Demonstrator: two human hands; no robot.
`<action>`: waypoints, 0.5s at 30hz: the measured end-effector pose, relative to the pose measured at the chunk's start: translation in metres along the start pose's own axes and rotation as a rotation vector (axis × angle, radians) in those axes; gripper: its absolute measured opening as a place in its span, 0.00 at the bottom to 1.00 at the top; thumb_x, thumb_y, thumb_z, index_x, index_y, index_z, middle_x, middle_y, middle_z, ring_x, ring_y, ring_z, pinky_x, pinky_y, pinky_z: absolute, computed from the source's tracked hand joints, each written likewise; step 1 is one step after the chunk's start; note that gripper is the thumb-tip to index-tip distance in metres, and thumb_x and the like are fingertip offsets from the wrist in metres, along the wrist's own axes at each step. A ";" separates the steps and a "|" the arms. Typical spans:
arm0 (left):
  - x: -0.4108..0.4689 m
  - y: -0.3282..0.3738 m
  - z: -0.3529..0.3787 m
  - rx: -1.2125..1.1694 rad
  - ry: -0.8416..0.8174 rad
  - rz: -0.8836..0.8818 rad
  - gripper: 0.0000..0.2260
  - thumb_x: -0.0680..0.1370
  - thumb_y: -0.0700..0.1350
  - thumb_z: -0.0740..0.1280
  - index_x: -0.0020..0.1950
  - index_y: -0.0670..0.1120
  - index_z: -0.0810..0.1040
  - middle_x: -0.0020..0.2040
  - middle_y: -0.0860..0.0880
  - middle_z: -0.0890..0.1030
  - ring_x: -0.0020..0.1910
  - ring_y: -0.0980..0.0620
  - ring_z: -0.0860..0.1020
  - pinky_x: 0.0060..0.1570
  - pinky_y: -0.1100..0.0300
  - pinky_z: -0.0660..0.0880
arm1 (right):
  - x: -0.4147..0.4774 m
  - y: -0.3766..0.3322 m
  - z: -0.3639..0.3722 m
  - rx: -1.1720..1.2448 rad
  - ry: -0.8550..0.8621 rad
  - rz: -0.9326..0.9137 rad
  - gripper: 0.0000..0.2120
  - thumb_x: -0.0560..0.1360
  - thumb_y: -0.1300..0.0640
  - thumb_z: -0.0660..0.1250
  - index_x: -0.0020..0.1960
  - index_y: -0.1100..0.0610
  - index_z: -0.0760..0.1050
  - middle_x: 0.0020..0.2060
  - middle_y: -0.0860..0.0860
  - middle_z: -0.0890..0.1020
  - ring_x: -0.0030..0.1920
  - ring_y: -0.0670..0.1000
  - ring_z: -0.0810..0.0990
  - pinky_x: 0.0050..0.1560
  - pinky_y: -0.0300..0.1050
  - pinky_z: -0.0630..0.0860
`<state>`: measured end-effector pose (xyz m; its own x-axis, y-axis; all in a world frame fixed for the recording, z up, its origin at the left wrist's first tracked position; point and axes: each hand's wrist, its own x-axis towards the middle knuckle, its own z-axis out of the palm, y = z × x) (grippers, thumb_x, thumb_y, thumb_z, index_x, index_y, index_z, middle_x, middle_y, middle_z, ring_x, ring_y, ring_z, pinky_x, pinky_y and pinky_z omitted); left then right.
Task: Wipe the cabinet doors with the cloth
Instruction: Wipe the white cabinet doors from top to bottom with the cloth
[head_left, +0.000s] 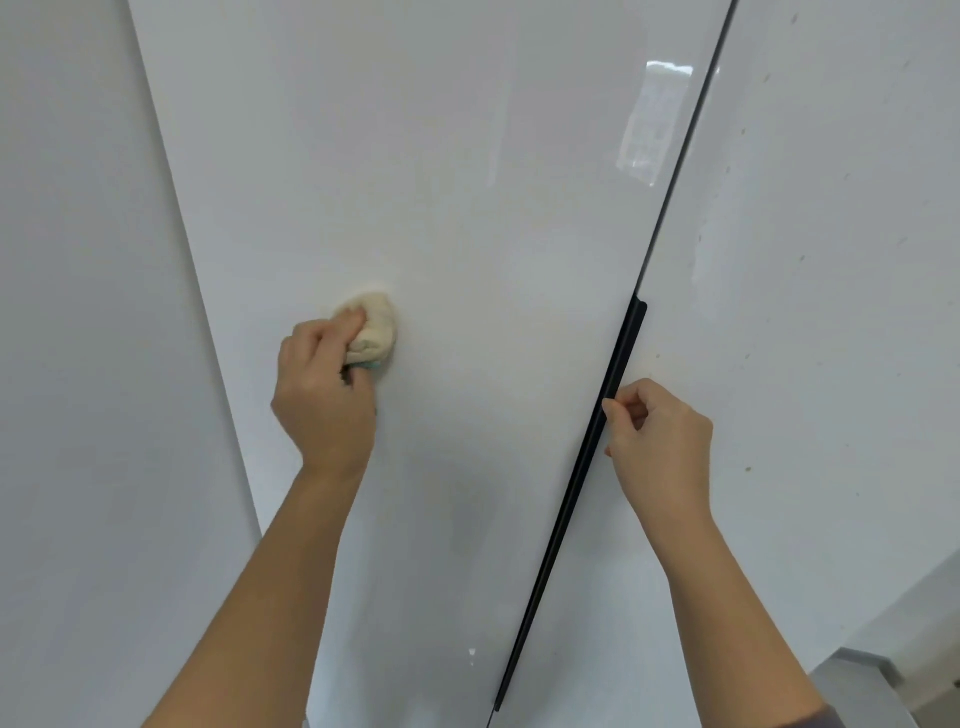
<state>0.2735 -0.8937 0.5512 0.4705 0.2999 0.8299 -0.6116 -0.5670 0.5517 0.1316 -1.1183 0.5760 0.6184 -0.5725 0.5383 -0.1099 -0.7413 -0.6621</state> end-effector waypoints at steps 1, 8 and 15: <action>-0.004 0.004 0.005 0.015 0.007 0.096 0.19 0.70 0.31 0.63 0.55 0.46 0.84 0.47 0.48 0.80 0.45 0.48 0.77 0.35 0.60 0.70 | 0.001 0.000 0.000 0.001 0.006 -0.005 0.06 0.77 0.61 0.66 0.41 0.58 0.76 0.32 0.50 0.79 0.34 0.55 0.80 0.38 0.47 0.77; -0.040 0.015 0.014 -0.054 -0.130 0.476 0.13 0.73 0.30 0.67 0.52 0.42 0.85 0.47 0.46 0.82 0.46 0.45 0.76 0.36 0.51 0.76 | -0.002 0.002 0.001 0.040 0.008 0.003 0.06 0.77 0.61 0.66 0.42 0.58 0.77 0.33 0.49 0.80 0.34 0.54 0.80 0.39 0.49 0.78; -0.022 0.094 0.054 -0.197 -0.057 0.687 0.09 0.81 0.39 0.65 0.49 0.43 0.86 0.45 0.48 0.84 0.44 0.46 0.77 0.42 0.54 0.75 | -0.002 0.002 -0.001 0.050 0.002 0.008 0.06 0.77 0.60 0.67 0.41 0.56 0.77 0.31 0.47 0.80 0.33 0.52 0.80 0.38 0.49 0.77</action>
<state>0.2395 -0.9950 0.5806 -0.0331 -0.1186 0.9924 -0.8822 -0.4632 -0.0848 0.1294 -1.1188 0.5746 0.6165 -0.5786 0.5340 -0.0756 -0.7185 -0.6914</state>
